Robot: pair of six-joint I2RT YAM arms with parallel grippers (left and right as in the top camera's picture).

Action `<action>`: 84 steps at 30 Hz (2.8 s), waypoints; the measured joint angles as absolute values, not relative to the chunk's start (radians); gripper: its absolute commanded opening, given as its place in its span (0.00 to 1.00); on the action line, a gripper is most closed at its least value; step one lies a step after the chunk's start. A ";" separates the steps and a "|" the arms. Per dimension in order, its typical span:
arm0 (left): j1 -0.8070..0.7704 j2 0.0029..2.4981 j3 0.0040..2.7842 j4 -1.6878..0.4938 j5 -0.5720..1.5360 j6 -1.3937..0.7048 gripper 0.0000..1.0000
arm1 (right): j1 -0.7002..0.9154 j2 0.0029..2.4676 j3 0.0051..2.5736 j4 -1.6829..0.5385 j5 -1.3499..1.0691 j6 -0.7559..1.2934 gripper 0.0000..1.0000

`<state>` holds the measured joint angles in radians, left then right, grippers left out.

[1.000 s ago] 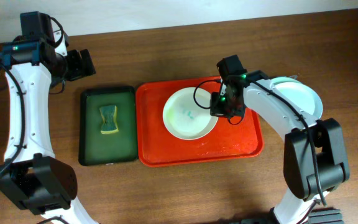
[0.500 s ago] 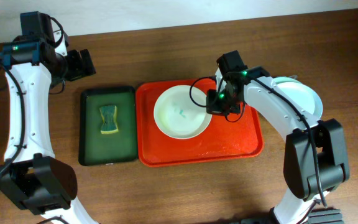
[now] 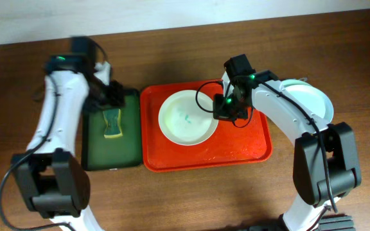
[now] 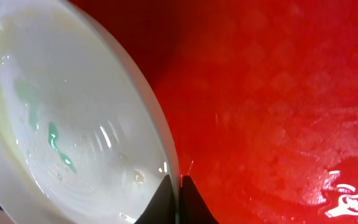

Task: Clean dirty plates on tray and stack at the side

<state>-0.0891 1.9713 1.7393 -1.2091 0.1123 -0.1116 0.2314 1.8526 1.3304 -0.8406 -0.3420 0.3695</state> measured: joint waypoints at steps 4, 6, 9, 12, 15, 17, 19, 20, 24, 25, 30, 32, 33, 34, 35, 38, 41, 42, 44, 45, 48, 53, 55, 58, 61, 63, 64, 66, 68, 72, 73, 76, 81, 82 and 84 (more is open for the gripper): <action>-0.123 1.977 1.543 -1.066 0.073 -0.107 0.65 | 0.231 1.853 1.330 -0.841 -0.342 0.369 0.04; -0.104 1.977 1.507 -1.045 0.033 -0.105 0.61 | 0.231 1.853 1.330 -0.842 -0.342 0.368 0.04; -0.098 1.977 1.505 -1.018 -0.001 -0.105 0.62 | 0.231 1.853 1.330 -0.841 -0.342 0.366 0.04; -0.098 1.977 1.472 -0.956 -0.029 -0.109 0.62 | 0.231 1.853 1.330 -0.841 -0.342 0.367 0.04; -0.098 1.977 1.398 -0.871 -0.035 -0.110 0.61 | 0.231 1.853 1.329 -0.842 -0.342 0.367 0.04; -0.098 1.977 1.362 -0.832 -0.036 -0.113 0.61 | 0.232 1.853 1.328 -0.837 -0.342 0.367 0.04; -0.098 1.977 1.340 -0.801 -0.039 -0.113 0.61 | 0.237 1.853 1.315 -0.806 -0.341 0.367 0.04; -0.098 1.977 1.336 -0.793 -0.039 -0.113 0.61 | 0.245 1.853 1.296 -0.771 -0.334 0.366 0.04; -0.098 1.977 1.332 -0.765 -0.042 -0.113 0.61 | 0.298 1.853 1.251 -0.731 -0.296 0.367 0.04; -0.098 1.977 1.332 -0.763 -0.042 -0.113 0.61 | 0.302 1.853 1.251 -0.728 -0.292 0.366 0.04; -0.091 1.977 1.384 -0.827 -0.042 -0.113 0.58 | 0.303 1.853 1.251 -0.728 -0.278 0.366 0.04; -0.085 1.977 1.412 -0.832 -0.042 -0.113 0.55 | 0.303 1.853 1.251 -0.728 -0.266 0.367 0.04; -0.084 1.977 1.413 -0.835 -0.042 -0.113 0.53 | 0.303 1.853 1.251 -0.727 -0.262 0.367 0.04; -0.084 1.977 1.413 -0.841 -0.042 -0.114 0.53 | 0.303 1.853 1.251 -0.723 -0.258 0.367 0.04; -0.084 1.977 1.413 -0.841 -0.042 -0.114 0.52 | 0.303 1.853 1.251 -0.717 -0.256 0.367 0.04; -0.084 1.977 1.413 -0.841 -0.042 -0.114 0.49 | 0.303 1.853 1.249 -0.701 -0.252 0.367 0.04; -0.084 1.977 1.412 -0.829 -0.042 -0.117 0.50 | 0.303 1.853 1.207 -0.640 -0.252 0.370 0.04; -0.084 1.977 1.411 -0.826 -0.042 -0.117 0.51 | 0.303 1.853 1.190 -0.625 -0.252 0.370 0.04; -0.084 1.977 1.410 -0.825 -0.042 -0.117 0.52 | 0.303 1.853 1.167 -0.611 -0.252 0.371 0.04; -0.084 1.977 1.407 -0.820 -0.042 -0.117 0.52 | 0.303 1.853 1.146 -0.587 -0.252 0.371 0.04; -0.084 1.977 1.385 -0.798 -0.042 -0.117 0.53 | 0.309 1.853 1.118 -0.556 -0.253 0.390 0.04; -0.084 1.977 1.378 -0.795 -0.057 -0.117 0.50 | 0.350 1.853 1.114 -0.537 -0.256 0.400 0.04; -0.084 1.977 1.371 -0.787 -0.061 -0.117 0.44 | 0.355 1.853 1.114 -0.537 -0.256 0.414 0.04; -0.084 1.977 1.357 -0.773 -0.064 -0.118 0.41 | 0.355 1.853 1.114 -0.537 -0.256 0.419 0.04; -0.084 1.977 1.341 -0.746 -0.064 -0.117 0.00 | 0.354 1.853 1.114 -0.537 -0.256 0.419 0.04; -0.084 1.977 1.337 -0.743 -0.064 -0.120 0.00 | 0.355 1.853 1.114 -0.537 -0.256 0.419 0.04; -0.083 1.977 1.337 -0.743 -0.064 -0.120 0.00 | 0.355 1.853 1.114 -0.537 -0.256 0.419 0.08; -0.082 1.977 1.341 -0.764 -0.064 -0.120 0.00 | 0.354 1.853 1.114 -0.537 -0.277 0.424 0.11; -0.082 1.976 1.364 -0.802 -0.064 -0.120 0.00 | 0.354 1.853 1.114 -0.542 -0.313 0.447 0.08; -0.082 1.901 1.413 -0.838 -0.064 -0.116 0.00 | 0.358 1.853 1.114 -0.554 -0.377 0.488 0.34; -0.082 1.871 1.426 -0.845 -0.060 -0.115 0.00 | 0.360 1.853 1.114 -0.553 -0.385 0.493 0.36; -0.082 1.811 1.468 -0.882 -0.016 -0.099 0.00 | 0.365 1.853 1.113 -0.514 -0.395 0.503 0.32; -0.102 1.810 1.501 -0.984 0.034 -0.082 0.00 | 0.365 1.853 1.113 -0.509 -0.390 0.505 0.17; -0.120 1.810 1.505 -0.992 0.043 -0.082 0.00 | 0.365 1.853 1.113 -0.516 -0.383 0.509 0.12; -0.160 1.810 1.507 -1.010 0.080 -0.078 0.00 | 0.365 1.853 1.112 -0.523 -0.368 0.512 0.10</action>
<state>-0.1596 1.8099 1.5066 -1.0103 0.0803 -0.0784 0.3649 1.8534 1.1122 -0.5228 -0.3679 0.5117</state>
